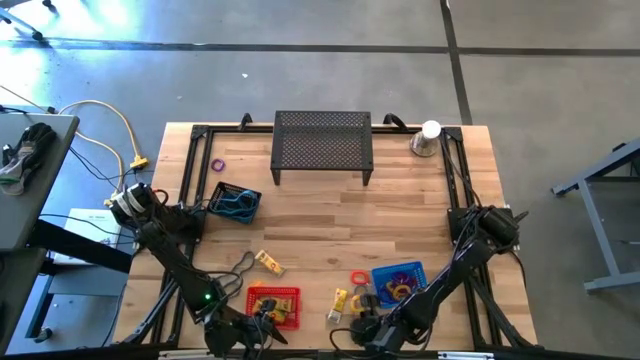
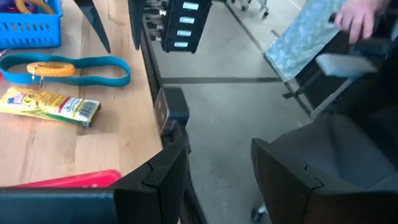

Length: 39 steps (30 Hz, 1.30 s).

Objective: Pick & Place Office Desk Supplies
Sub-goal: Put the blue rubber band into the black bin

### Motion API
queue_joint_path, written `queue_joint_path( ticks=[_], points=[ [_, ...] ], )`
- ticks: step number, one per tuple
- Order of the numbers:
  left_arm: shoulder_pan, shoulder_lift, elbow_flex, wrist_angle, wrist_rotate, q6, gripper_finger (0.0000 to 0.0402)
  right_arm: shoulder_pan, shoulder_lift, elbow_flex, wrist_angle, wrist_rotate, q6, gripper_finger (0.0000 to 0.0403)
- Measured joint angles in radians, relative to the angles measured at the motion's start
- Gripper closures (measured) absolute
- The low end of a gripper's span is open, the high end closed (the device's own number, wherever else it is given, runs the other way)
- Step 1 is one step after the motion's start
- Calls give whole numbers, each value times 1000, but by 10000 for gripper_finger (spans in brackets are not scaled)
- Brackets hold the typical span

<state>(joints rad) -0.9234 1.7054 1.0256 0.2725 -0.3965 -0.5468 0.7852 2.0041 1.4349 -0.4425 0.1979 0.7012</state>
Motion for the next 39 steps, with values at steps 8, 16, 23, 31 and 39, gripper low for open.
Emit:
queue_joint_path(
  ticks=[8,16,23,31,39],
  points=[
    [0,0,0,2,0,-1,232,-14,0,0,9,-36,2,256],
    [5,0,0,1,0,4,232,-29,33,1,-5,-138,-5,256],
    [16,0,0,1,0,6,232,-24,75,0,-2,-121,-122,256],
    [34,0,0,14,0,-9,232,-22,125,2,-5,-55,-156,257],
    [34,0,0,16,0,-11,232,-5,121,2,-13,-4,-198,346]
  ],
)
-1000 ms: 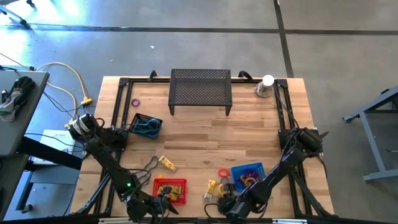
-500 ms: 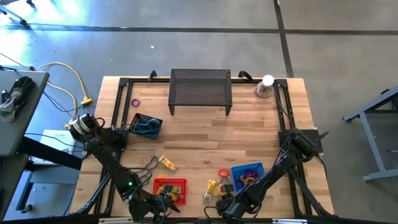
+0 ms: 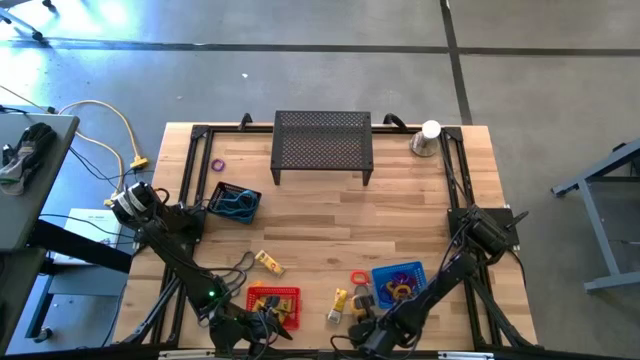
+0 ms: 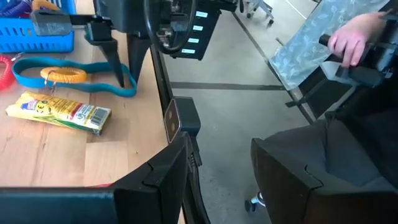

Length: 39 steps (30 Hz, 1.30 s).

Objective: Pick & Place Office Desk Supplies
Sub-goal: Put the blue rubber band into the black bin

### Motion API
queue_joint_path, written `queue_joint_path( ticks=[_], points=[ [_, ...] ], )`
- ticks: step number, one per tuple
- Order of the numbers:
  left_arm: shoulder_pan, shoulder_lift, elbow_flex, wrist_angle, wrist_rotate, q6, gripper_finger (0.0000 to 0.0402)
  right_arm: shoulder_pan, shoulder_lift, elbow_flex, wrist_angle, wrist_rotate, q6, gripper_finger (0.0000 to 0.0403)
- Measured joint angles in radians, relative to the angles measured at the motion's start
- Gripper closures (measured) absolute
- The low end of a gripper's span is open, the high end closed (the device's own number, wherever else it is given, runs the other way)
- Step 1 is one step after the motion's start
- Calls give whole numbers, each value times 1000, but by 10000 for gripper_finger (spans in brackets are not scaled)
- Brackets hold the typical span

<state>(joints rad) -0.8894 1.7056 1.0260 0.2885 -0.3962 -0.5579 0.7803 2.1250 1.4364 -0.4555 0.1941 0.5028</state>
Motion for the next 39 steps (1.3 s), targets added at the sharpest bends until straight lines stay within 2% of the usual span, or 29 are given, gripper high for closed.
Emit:
queue_joint_path(
  ticks=[3,7,10,13,19,24,28,35,39],
  points=[
    [0,0,0,51,0,4,232,1,0,0,-10,-2,-11,392],
    [0,-6,0,76,0,104,232,-3,-11,1,-30,10,-16,400],
    [-2,-23,3,100,-17,131,232,-30,-28,43,-148,15,-26,400],
    [-19,-62,30,103,-18,161,232,-49,-75,114,-264,66,-12,400],
    [-85,-112,66,100,-67,277,232,-29,-135,243,-324,232,-75,400],
    [-133,-112,79,101,-180,391,232,-3,-159,349,-309,411,-153,400],
    [-155,-112,79,88,-334,463,232,-3,-162,398,-256,474,-265,400],
    [-171,-111,79,1,-617,489,232,-35,-164,419,-147,451,-403,400],
    [-143,-115,79,2,-706,633,232,-52,-164,419,-96,398,-466,400]
  ],
)
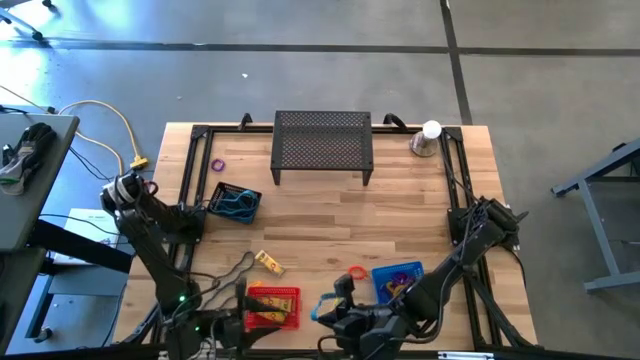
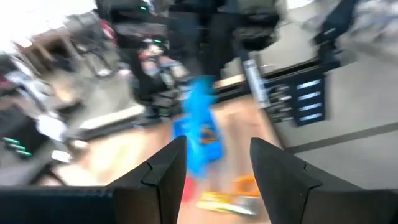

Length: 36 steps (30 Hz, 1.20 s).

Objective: Pick & Place Office Desk Supplies
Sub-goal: Put the blue rubber band into the black bin

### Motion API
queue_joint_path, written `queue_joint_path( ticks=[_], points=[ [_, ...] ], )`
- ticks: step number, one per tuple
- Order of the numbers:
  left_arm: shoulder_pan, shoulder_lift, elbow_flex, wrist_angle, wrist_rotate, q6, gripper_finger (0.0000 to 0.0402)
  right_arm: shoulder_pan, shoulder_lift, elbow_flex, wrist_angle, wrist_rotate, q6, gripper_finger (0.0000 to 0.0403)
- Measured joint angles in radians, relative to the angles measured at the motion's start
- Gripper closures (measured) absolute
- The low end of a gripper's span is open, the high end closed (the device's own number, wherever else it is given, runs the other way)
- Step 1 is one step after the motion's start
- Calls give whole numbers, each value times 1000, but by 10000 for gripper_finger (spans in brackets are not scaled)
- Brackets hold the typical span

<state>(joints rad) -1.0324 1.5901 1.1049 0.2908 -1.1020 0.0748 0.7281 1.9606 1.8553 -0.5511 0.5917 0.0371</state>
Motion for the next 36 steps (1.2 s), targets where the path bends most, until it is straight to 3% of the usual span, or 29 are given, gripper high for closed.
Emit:
queue_joint_path(
  ticks=[5,12,18,23,30,36],
  points=[
    [67,-3,0,1,55,211,232,-4,0,0,35,-23,-41,400],
    [136,-3,0,2,126,46,232,-22,0,0,78,55,-85,400],
    [155,-3,0,-2,209,56,232,-74,0,0,81,13,-95,400],
    [175,-3,0,-22,130,96,232,-100,0,0,88,-79,-112,400],
    [199,-3,0,-30,-2,105,232,-101,0,0,81,-63,-125,400],
    [207,-3,-1,-40,25,120,232,-117,0,-1,74,-75,-143,400]
  ],
)
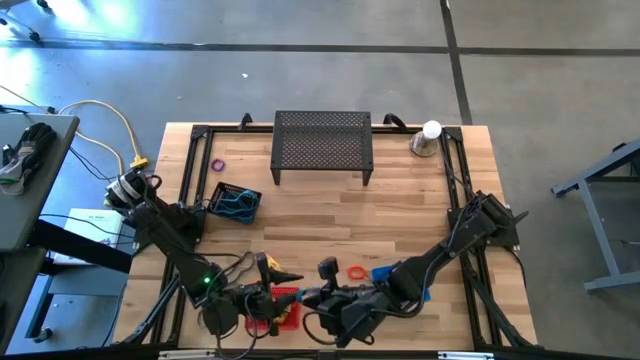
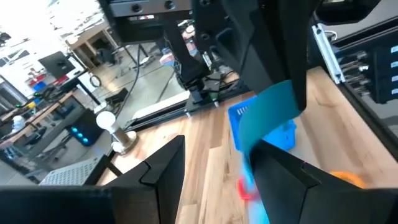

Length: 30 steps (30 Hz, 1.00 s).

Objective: Pick & Place Office Desk Supplies
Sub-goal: Put the blue rubber band into the black bin

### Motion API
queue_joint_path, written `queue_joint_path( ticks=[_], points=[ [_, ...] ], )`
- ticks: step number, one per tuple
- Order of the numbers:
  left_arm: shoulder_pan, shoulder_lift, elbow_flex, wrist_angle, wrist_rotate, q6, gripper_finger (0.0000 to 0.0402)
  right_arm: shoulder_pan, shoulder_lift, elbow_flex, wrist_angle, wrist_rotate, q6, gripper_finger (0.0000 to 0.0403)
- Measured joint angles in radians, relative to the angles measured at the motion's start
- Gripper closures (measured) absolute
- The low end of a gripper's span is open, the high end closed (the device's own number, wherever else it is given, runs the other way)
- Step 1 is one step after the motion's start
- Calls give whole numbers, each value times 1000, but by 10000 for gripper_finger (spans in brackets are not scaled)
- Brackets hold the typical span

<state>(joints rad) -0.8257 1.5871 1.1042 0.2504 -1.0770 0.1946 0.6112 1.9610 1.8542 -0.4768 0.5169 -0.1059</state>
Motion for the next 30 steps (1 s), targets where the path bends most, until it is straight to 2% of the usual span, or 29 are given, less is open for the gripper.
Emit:
queue_joint_path(
  ticks=[7,10,14,20,26,30],
  points=[
    [50,0,0,-30,-12,36,234,-35,0,0,-8,-92,1,400],
    [66,0,0,-50,-30,33,250,-38,0,0,-22,-98,1,400],
    [71,0,0,-52,-38,38,297,-38,0,0,-41,-98,2,400],
    [57,0,0,-53,-38,41,391,-38,0,0,-61,-68,3,400],
    [41,0,0,-61,-61,41,399,-38,0,0,-81,-81,30,396],
    [31,0,0,-66,-71,40,400,-38,0,0,-110,-66,58,371]
  ],
)
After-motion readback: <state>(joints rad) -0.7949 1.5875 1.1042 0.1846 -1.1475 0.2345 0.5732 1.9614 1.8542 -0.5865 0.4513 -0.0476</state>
